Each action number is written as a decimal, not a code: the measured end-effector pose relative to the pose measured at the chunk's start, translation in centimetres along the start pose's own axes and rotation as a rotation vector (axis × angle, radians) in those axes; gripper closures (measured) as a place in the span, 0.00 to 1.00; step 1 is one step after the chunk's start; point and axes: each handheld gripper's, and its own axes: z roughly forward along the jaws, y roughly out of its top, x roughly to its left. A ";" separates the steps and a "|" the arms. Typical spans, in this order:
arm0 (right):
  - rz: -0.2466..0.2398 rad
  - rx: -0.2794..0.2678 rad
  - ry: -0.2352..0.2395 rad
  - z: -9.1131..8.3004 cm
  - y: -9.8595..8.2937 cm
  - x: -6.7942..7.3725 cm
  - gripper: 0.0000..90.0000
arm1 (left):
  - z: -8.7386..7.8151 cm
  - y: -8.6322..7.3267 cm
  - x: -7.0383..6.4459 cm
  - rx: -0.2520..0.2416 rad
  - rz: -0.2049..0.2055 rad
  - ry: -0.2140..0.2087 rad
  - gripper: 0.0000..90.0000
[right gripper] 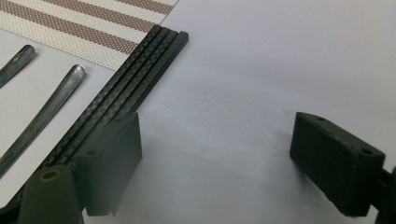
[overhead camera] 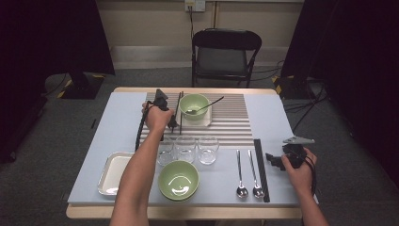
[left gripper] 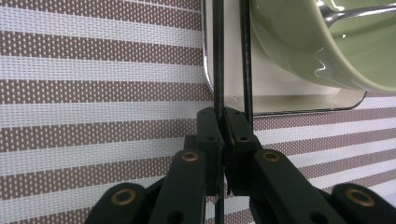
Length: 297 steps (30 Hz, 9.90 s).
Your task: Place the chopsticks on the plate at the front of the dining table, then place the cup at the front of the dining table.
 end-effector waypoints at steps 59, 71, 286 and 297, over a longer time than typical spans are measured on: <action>-0.001 -0.001 -0.001 0.0 0.0 0.0 0.17 | 0.7 0.0 -0.3 -0.023 -0.011 -0.025 0.95; 0.001 -0.001 -0.001 0.0 0.0 0.0 0.17 | 0.8 0.0 -0.5 -0.021 -0.013 -0.022 0.96; 0.000 -0.002 -0.004 0.0 0.0 0.1 0.17 | -9.4 -4.9 5.9 -0.159 0.067 -0.065 0.38; 0.000 -0.001 -0.003 0.0 0.0 0.1 0.17 | -9.8 -5.2 5.9 -0.148 0.087 -0.078 0.37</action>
